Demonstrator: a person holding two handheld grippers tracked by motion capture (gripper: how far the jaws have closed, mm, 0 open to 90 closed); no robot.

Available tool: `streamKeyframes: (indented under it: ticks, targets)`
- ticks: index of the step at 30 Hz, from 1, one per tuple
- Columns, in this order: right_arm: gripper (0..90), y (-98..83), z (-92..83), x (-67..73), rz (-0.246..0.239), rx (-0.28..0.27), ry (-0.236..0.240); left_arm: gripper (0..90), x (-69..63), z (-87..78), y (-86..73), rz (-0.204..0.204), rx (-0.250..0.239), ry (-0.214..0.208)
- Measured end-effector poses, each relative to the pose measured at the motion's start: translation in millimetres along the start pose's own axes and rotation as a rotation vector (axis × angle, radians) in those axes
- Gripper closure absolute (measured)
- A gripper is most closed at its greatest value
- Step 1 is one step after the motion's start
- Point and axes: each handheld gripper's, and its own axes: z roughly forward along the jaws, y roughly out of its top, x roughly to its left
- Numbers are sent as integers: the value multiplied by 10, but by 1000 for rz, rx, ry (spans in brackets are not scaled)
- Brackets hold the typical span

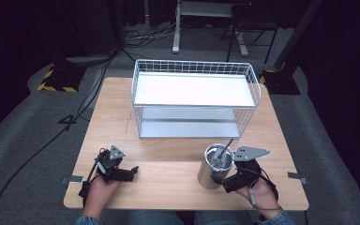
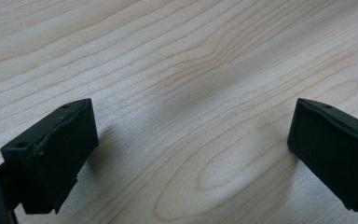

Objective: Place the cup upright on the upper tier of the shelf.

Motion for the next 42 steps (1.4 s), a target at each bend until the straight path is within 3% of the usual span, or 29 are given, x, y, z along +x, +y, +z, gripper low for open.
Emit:
streamKeyframes:
  ticks: [14, 30, 42]
  targets:
    - [21, -3, 144, 21, -9, -1, -29, 22, 2, 2, 1, 3, -1, 1]
    - [33, 9, 143, 29, -6, 2, -33, 22, 3, 2, 1, 4, -1, 0]
    - [36, 73, 125, 49, -8, 40, -33, 22, 2, 3, 1, 2, -3, 1]
